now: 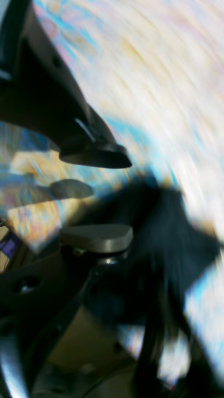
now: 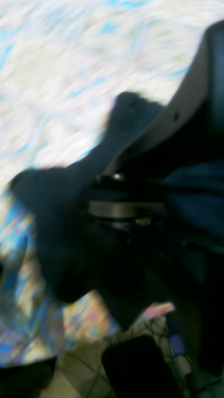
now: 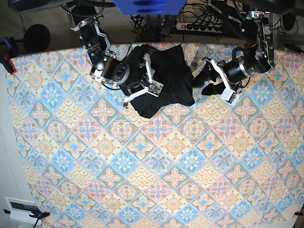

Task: Layout the t-shirt on the table in an organized manner, then fold the t-shirt properly
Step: 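Grasp the black bundle edges with both grippers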

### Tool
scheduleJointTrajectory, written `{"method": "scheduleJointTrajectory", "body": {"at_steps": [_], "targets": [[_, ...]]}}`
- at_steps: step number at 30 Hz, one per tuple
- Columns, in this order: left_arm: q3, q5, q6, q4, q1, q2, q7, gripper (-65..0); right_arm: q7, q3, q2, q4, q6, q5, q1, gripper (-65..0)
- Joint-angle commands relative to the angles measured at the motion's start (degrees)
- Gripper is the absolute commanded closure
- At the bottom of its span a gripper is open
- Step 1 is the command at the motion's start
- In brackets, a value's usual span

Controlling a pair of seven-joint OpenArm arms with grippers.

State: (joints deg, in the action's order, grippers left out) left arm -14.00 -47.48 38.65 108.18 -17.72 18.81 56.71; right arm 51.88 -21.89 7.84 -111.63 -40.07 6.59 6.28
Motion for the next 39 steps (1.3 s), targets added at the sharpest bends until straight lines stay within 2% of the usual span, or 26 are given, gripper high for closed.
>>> {"method": "scheduleJointTrajectory", "body": {"at_steps": [1, 4, 7, 9, 13, 19, 29, 33, 35, 39], "targets": [[0.3, -0.2, 0.0, 1.0, -0.7, 1.2, -0.3, -29.0, -1.3, 0.3, 0.4, -1.9, 0.1, 2.2, 0.4, -6.7], [0.2, 0.1, 0.0, 0.3, -0.8, 1.3, -0.4, -28.8, -1.3, 1.6, 3.6, -2.6, 0.1, 7.2, 3.3, -8.3], [-2.0, -0.3, 0.0, -1.7, -1.4, 1.3, -0.5, -28.8, -1.3, 3.7, 5.6, -3.2, 0.1, 8.6, 7.0, -13.3], [-3.1, -0.3, 0.0, -2.8, -1.5, 1.3, -0.5, -28.8, -1.3, 3.7, 5.5, -3.8, 0.1, 8.6, 7.5, -15.4], [-3.0, -0.1, -0.1, -3.1, -1.5, 0.9, -0.5, -28.8, -1.5, 2.2, 4.9, -3.8, 0.1, 8.7, 7.2, -15.5], [-3.1, 0.3, -0.1, -7.8, -1.1, -1.1, -0.5, -28.8, -1.4, -4.3, 4.6, -3.3, 0.1, 8.6, 3.6, -15.5], [-1.5, 0.0, -0.4, -10.8, 0.9, -2.6, -0.4, -28.8, -1.3, -7.6, 4.5, -0.9, 0.1, 8.6, -1.9, -15.8], [-0.5, -0.1, -0.2, -10.7, -0.4, -1.8, -0.2, -29.0, -1.2, -8.1, 4.6, -1.1, 0.1, 8.6, -1.9, -17.5], [2.5, -0.2, -0.1, -10.4, -0.5, 0.7, 0.0, -29.1, -1.2, -8.1, 4.6, -1.1, 0.1, 8.6, -1.9, -18.3], [8.2, 0.2, -0.4, -8.5, -0.1, 2.5, -0.4, -29.1, -1.2, -8.1, 4.6, -1.1, 0.1, 8.6, -2.0, -18.2]]}}
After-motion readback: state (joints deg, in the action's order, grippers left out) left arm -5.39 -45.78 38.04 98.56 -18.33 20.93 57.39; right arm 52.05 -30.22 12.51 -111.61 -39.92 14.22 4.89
